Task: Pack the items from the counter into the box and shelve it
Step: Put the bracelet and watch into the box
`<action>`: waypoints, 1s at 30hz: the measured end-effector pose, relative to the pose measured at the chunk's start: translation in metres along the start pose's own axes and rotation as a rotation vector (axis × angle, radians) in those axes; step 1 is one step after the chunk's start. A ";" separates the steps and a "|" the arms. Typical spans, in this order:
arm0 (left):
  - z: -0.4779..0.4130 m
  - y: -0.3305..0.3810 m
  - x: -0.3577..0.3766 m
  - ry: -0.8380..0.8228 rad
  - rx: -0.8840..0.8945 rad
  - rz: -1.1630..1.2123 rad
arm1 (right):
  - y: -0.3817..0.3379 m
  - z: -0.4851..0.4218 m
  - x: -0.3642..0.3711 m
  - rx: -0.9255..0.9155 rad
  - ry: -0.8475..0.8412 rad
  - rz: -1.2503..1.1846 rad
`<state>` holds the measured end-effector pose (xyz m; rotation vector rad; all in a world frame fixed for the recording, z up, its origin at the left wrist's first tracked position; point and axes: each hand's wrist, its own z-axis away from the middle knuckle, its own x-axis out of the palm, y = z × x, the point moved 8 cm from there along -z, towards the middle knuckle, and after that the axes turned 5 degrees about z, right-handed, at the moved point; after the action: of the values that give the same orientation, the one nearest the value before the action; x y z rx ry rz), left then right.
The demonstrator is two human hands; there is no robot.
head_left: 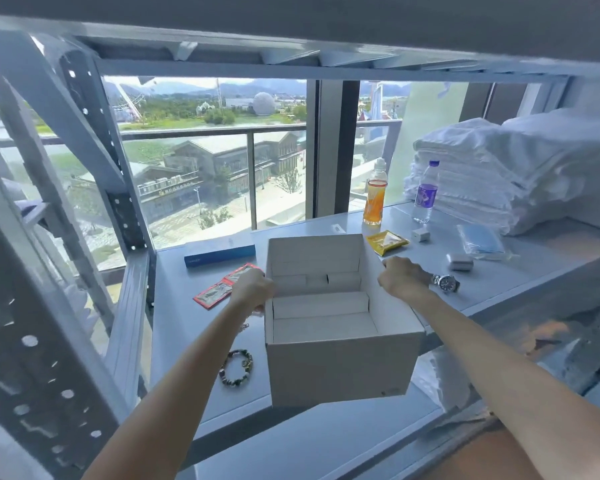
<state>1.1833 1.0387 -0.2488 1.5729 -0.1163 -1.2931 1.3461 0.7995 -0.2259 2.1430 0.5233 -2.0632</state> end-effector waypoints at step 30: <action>0.032 -0.119 0.000 -0.070 0.145 -0.319 | -0.008 -0.010 0.003 -0.164 -0.077 -0.109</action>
<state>1.0997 1.0711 -0.3329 1.7195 -0.0018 -1.6185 1.3528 0.8109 -0.2269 1.9764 0.7863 -2.0671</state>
